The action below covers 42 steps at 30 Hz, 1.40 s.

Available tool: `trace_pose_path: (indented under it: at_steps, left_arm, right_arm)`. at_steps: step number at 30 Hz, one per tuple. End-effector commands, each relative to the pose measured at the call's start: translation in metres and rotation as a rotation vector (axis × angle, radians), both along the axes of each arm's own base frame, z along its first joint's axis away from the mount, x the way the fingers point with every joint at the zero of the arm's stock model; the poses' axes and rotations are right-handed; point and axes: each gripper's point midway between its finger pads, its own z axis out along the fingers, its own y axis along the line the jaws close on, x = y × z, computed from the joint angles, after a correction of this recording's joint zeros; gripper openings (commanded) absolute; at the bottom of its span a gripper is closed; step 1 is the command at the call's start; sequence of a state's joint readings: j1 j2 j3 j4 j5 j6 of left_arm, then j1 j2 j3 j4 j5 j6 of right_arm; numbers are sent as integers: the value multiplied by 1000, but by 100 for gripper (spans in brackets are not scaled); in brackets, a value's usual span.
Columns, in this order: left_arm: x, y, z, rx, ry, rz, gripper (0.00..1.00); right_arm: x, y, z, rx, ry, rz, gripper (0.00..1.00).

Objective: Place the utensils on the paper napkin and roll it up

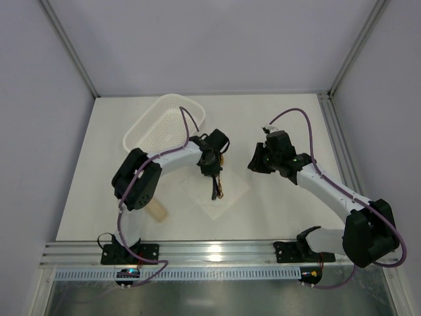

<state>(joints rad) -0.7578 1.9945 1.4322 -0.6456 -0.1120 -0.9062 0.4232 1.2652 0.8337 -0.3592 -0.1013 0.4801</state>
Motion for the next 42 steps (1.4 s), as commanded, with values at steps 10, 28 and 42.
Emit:
trace_pose_path:
  at_steps: [10, 28, 42]
  left_arm:
    - [6, -3, 25, -24, -32, 0, 20]
    - [-12, 130, 135, -180, -210, 179, 34]
    - [-50, 162, 164, -240, -231, 174, 87]
  right_arm:
    - [-4, 15, 13, 42, -22, 112, 29]
    - [-74, 96, -4, -376, -319, 568, 60]
    - [-129, 135, -63, -570, -307, 782, 72]
